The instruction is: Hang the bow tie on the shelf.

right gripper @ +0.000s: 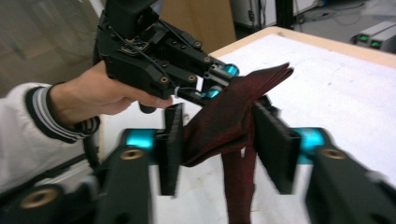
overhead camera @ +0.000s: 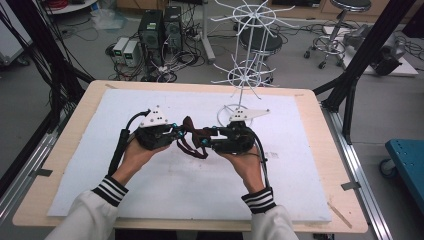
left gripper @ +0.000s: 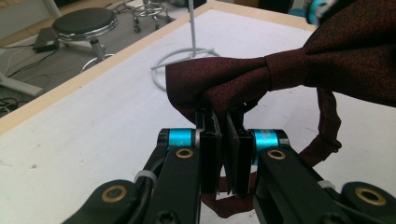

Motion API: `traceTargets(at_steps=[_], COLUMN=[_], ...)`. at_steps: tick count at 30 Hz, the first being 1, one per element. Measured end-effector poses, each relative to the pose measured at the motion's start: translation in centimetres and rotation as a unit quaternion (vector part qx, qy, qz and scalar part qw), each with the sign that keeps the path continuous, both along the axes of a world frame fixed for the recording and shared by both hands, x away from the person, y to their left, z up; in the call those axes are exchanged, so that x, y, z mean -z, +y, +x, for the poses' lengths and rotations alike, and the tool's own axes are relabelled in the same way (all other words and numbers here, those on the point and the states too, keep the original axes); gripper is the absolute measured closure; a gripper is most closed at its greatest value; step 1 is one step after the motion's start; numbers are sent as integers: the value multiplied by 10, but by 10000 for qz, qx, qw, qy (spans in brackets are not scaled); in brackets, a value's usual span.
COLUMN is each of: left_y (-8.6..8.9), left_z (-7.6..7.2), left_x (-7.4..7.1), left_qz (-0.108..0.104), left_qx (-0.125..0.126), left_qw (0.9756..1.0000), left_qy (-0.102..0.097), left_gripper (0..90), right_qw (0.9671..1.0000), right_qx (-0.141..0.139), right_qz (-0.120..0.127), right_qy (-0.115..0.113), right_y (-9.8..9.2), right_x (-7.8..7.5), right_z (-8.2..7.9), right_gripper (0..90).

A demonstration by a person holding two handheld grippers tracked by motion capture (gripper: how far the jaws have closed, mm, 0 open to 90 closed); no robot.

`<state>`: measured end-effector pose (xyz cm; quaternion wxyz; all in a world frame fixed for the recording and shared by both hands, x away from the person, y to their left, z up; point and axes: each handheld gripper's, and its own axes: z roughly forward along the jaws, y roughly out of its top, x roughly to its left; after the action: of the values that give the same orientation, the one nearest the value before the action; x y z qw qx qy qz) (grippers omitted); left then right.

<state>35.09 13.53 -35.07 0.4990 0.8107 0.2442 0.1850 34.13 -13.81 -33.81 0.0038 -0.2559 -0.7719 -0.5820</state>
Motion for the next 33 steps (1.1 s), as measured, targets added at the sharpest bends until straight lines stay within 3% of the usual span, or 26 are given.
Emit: traceTargets(at_steps=[3,6,17,20,24,26,28,31,33], left_y=[1,1,3,4,3,2,3,9,11], left_z=[0,-1,0,2,2,1,1,1,0], left_x=[-1,0,-1,0,0,0,-1,-3,-1], left_qz=[-24,26,-137,-254,-329,-392,-549,-750,-756], left_qx=[-5,22,87,156,159,4,-89,23,45], left_qw=[10000,10000,9999,9995,9993,9992,9981,9966,9966], left_qy=[-22,-20,-1,60,-35,-126,-280,-334,-322], left_gripper=[853,853,818,678,376,180,46,17,17], right_qw=[9997,9987,9999,9999,9998,9998,9997,9995,9993], right_qx=[-69,-119,-88,-81,-48,-40,-13,8,33], right_qz=[70,82,-62,-86,-137,-130,-153,-151,-136], right_qy=[241,482,107,-2,-99,-152,-196,-281,-356], right_y=[-2,-3,-4,-5,-7,-8,-9,-12,-14], right_x=[1,3,0,-2,-2,-3,-4,-6,-7], right_z=[2,4,1,0,-1,-1,-1,-3,-3], right_gripper=[793,848,854,854,854,854,854,854,854])
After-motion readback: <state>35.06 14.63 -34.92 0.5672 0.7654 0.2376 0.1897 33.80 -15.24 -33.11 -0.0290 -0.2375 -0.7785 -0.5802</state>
